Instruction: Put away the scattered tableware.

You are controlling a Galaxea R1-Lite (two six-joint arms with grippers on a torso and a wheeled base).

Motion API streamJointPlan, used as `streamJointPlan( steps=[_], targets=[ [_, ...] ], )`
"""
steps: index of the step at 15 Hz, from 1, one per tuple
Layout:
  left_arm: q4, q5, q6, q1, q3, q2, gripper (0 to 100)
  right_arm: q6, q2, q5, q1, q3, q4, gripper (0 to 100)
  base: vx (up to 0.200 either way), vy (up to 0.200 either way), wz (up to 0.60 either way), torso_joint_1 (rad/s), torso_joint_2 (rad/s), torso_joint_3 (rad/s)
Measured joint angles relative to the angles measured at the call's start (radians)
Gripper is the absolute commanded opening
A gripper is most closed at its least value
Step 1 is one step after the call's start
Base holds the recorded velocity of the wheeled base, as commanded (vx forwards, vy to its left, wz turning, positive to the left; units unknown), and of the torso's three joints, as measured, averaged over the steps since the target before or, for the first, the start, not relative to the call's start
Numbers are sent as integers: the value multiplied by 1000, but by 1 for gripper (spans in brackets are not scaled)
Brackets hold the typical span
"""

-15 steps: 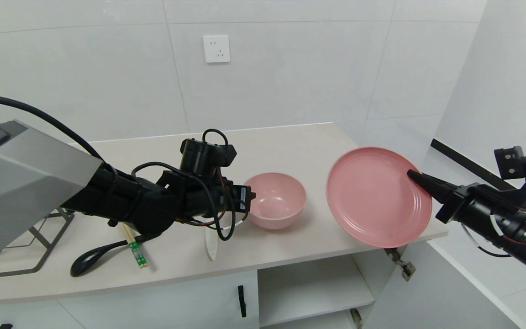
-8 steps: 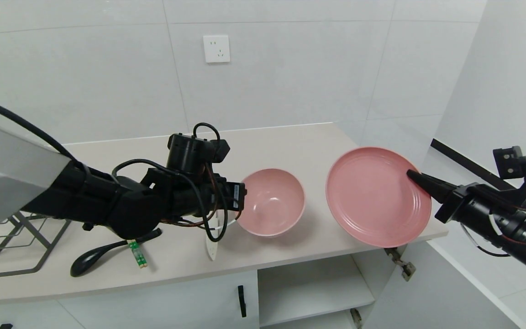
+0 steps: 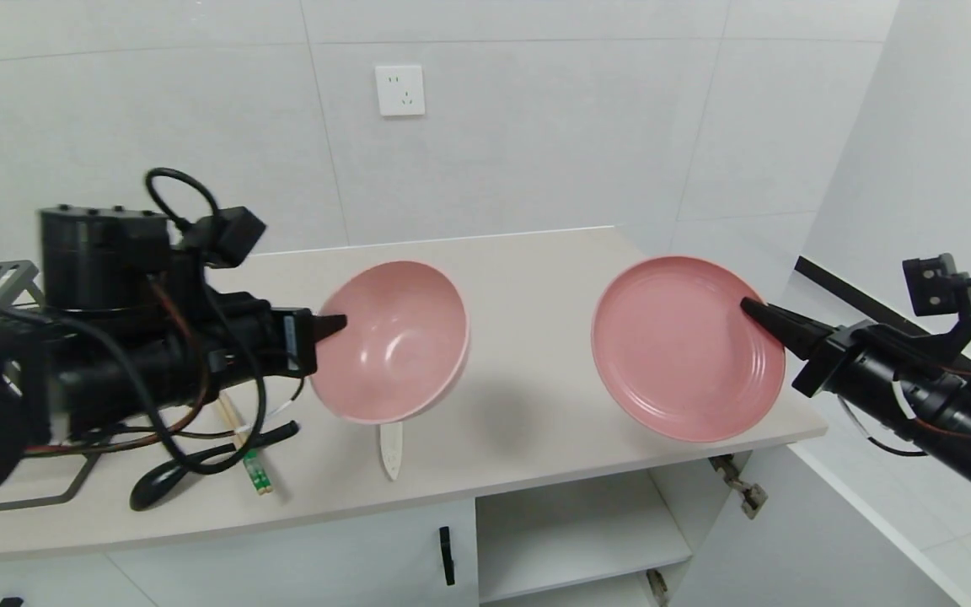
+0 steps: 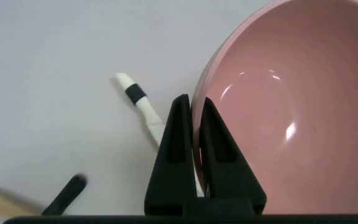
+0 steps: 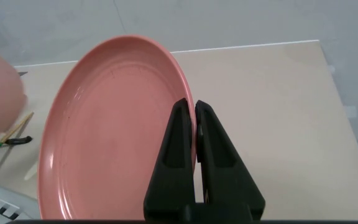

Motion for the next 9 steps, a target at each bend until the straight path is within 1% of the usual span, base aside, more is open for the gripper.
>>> streamJointPlan(
  steps=[2,3,5,6,7,9],
  targets=[
    [-13,-26,-1,44,96,-140,0,-1,-3,-5,19,3,0,0,0,0,0,0,0,0],
    [-44,-35,-2,56,159,-207,0,-6,-5,-4,24,5,0,0,0,0,0,0,0,0],
    [-159,-45,-6,66,263,-308,0,-48,-6,-5,24,8,0,0,0,0,0,0,0,0],
    [-200,-47,-6,67,304,-345,0,-58,-5,-5,29,9,0,0,0,0,0,0,0,0],
    [-221,-47,-7,69,335,-368,0,-61,-4,-5,37,9,0,0,0,0,0,0,0,0],
    [-226,-47,-8,71,363,-391,0,-64,-2,-6,46,9,0,0,0,0,0,0,0,0]
  ],
)
